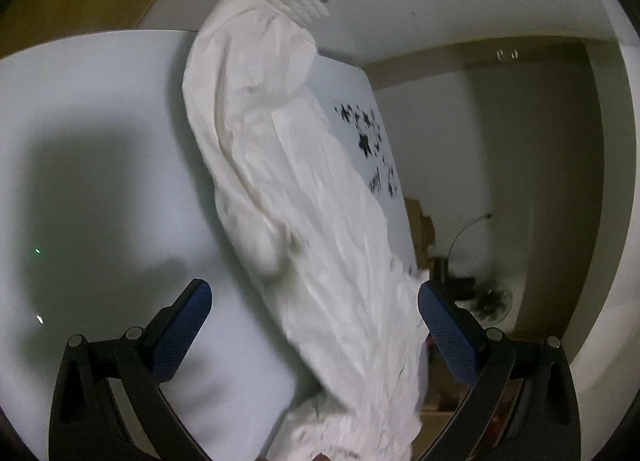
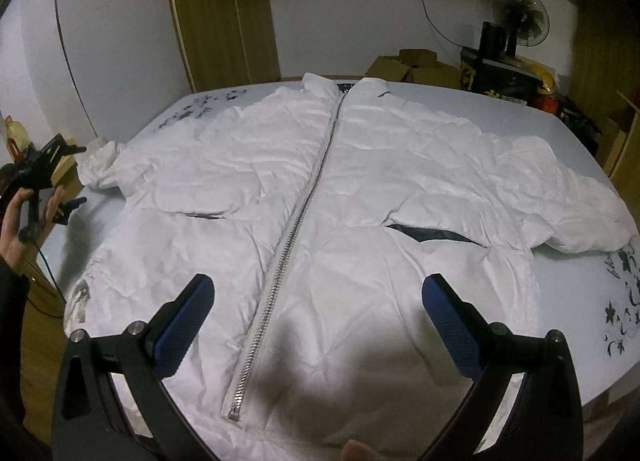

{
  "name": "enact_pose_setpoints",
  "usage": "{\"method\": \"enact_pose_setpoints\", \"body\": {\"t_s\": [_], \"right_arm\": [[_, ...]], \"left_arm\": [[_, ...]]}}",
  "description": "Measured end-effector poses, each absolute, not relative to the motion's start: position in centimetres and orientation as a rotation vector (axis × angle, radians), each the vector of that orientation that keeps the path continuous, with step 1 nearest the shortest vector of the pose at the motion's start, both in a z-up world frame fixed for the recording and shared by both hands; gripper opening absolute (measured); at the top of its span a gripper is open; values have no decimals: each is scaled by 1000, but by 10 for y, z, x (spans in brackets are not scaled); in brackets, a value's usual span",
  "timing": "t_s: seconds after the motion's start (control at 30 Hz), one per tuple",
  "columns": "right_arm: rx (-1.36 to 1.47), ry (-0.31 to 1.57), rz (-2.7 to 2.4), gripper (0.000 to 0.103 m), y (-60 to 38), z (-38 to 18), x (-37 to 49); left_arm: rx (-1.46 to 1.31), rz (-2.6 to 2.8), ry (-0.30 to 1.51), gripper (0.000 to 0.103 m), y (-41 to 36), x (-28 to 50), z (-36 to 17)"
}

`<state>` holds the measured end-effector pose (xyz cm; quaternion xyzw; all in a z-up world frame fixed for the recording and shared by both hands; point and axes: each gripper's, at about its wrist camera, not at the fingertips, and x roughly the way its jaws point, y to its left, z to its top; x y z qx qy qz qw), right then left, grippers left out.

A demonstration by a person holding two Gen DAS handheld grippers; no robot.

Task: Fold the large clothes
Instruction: 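Grasp the jacket sleeve cuff with the left tool and lift it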

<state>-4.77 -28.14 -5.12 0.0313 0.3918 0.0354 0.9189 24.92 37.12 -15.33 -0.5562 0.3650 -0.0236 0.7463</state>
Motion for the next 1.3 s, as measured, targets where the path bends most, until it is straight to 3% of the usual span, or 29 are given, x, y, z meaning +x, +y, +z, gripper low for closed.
{"method": "enact_pose_setpoints", "body": {"t_s": [0.67, 0.87, 0.97, 1.03, 1.1, 1.3], "right_arm": [[58, 882, 57, 103, -275, -70, -20], [57, 890, 53, 103, -273, -71, -17], [66, 890, 46, 103, -275, -71, -17], [75, 890, 41, 103, -277, -70, -18], [85, 888, 38, 103, -280, -69, -21], [107, 883, 23, 103, -290, -68, -28]], "left_arm": [[-1160, 0, 778, 102, 428, 347, -178], [-1121, 7, 768, 97, 422, 352, -178], [-1106, -1, 777, 76, 424, 354, -183], [-1100, 23, 801, 35, 428, 353, -188], [-1114, 42, 803, 13, 436, 351, -195], [-1059, -6, 683, 7, 442, 326, -172]]}}
